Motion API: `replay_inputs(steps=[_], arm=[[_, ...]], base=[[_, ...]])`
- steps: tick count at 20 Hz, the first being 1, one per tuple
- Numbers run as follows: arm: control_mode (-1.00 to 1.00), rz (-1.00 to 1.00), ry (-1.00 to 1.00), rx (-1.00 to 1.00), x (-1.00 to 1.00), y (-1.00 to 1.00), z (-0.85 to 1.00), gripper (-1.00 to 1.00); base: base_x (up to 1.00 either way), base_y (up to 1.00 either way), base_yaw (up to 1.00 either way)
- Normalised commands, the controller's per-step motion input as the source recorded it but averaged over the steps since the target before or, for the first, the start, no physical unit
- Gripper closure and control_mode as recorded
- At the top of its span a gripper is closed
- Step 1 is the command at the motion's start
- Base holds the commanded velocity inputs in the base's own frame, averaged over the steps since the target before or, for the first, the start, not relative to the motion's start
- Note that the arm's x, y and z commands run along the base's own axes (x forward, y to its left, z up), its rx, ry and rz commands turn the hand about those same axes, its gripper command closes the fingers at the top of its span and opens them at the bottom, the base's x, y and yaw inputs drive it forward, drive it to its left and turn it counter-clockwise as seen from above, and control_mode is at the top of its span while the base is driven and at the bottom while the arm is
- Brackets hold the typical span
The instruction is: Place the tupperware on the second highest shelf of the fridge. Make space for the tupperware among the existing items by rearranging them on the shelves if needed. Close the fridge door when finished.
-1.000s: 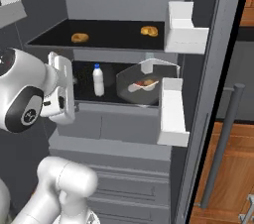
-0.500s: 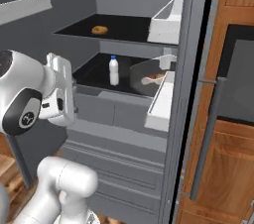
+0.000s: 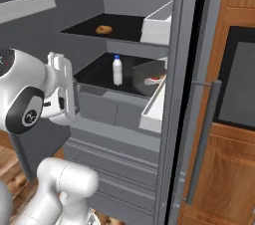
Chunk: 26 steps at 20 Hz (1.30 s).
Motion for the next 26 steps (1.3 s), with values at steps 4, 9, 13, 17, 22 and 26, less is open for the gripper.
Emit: replay_inputs(steps=[4, 9, 13, 17, 22, 26], arm=[[1.0, 0.0, 0.0, 0.0, 0.0, 0.0, 0.0, -1.0], [1.0, 0.0, 0.0, 0.0, 0.0, 0.0, 0.0, -1.0], [1.0, 0.0, 0.0, 0.0, 0.0, 0.0, 0.0, -1.0], [1.0, 0.0, 0.0, 0.0, 0.0, 0.0, 0.0, -1.0], [-1.0, 0.0, 0.0, 0.0, 0.0, 0.0, 0.0, -1.0], [-1.0, 0.08, 0.0, 0.0, 0.0, 0.02, 0.0, -1.0]], base=[[0.0, 0.16, -0.41], [-0.1, 0.38, -0.39], [-0.43, 0.34, -0.09], [-0.17, 0.08, -0.04], [0.0, 0.0, 0.0], [0.0, 0.0, 0.0]])
